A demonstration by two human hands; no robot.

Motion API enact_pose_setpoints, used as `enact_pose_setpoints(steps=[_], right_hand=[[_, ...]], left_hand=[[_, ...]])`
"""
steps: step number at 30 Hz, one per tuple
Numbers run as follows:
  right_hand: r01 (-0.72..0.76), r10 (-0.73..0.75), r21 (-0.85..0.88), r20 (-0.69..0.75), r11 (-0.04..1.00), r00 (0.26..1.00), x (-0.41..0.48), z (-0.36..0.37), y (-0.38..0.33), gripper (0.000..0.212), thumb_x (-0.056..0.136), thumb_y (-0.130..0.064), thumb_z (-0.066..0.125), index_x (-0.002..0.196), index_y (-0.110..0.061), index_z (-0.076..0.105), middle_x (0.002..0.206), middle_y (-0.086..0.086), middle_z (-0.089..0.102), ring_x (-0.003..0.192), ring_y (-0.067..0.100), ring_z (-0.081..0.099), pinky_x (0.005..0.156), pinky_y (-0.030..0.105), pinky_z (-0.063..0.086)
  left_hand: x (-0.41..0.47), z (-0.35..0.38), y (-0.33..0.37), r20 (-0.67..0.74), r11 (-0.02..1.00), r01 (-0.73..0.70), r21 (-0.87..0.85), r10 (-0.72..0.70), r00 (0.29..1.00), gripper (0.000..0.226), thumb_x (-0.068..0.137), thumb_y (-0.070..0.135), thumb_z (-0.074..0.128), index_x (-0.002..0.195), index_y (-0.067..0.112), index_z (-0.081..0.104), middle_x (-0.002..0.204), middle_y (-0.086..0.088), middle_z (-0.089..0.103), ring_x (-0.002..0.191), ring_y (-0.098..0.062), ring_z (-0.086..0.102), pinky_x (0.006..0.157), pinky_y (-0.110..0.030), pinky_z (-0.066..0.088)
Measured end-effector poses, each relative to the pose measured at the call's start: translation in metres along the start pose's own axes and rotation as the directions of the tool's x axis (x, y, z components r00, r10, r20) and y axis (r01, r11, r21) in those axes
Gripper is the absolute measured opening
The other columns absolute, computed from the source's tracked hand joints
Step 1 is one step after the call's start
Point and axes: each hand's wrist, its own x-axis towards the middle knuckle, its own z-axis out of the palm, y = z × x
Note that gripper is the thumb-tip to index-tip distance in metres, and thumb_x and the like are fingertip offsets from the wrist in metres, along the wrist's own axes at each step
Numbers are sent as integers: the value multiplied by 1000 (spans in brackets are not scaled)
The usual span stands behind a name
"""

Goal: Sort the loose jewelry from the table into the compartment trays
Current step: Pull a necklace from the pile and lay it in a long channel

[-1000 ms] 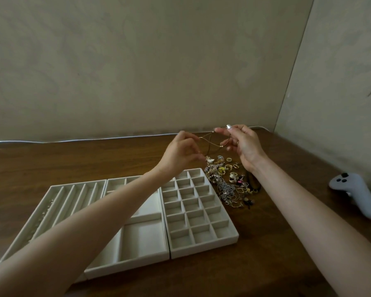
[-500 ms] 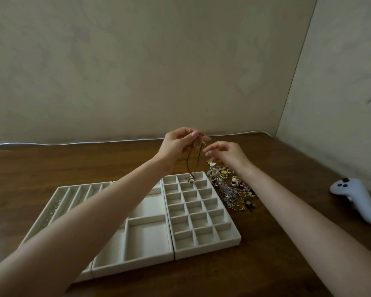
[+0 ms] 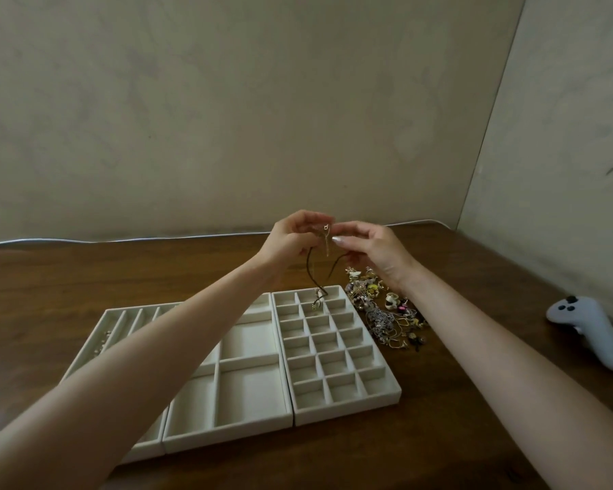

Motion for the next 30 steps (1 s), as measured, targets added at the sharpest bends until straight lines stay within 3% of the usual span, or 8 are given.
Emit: enact_pose_setpoints(steps=[4,7,10,15,19,25,30], right_hand=[[-2,-10,-154,-76,988,997,1,1,2,10,83,-10,70,92,-11,72,85,-1,67,65,4,55,55,17,46],[15,-37,-224,-92,975,995,0,1,1,8,81,-15,72,88,-19,72,87,-4,70,78,6,59,69,22,46],[39,-65,-246,-99,969,993,-2,-1,0,6,79,-18,74,82,-23,73,81,-11,71,84,3,61,81,26,45],[52,-62,-250,-31,967,998,-3,-2,-4,10,81,-14,71,84,-24,73,91,0,72,83,11,60,67,22,46],[53,-68,-221,-58,974,996,-5,-3,-5,9,83,-12,69,83,-20,72,82,-4,68,74,8,56,60,18,44],[66,-85,-129,-147,990,986,-5,-5,-7,9,89,-13,62,86,-16,70,73,0,67,64,6,54,55,17,40],[61,-76,-81,-190,995,979,-4,-7,-10,10,90,-12,60,87,-13,69,75,1,70,54,6,45,49,17,33]], left_hand=[[1,2,-5,-55,974,-69,218,83,995,24,85,0,61,106,11,61,90,-3,66,78,-11,62,70,-18,50],[1,4,-5,-79,949,-110,295,139,987,20,84,8,65,103,15,62,88,0,67,76,-6,63,67,-13,49],[0,3,-1,-72,981,-63,185,78,994,19,87,12,62,106,11,62,85,-1,68,69,-1,62,66,-12,48],[-1,1,2,-28,998,19,-62,-21,999,15,91,5,52,102,10,63,77,-2,66,66,-8,59,63,-18,47],[0,-3,4,45,974,104,-201,-97,994,20,93,2,44,100,10,61,65,1,56,55,-8,48,53,-16,40],[-2,-2,0,13,993,112,23,-112,994,16,92,12,57,105,4,60,73,0,65,61,-6,58,60,-17,49],[0,-6,-6,-45,946,43,321,-30,999,7,85,15,66,89,9,65,74,0,60,63,-6,55,59,-14,45]])
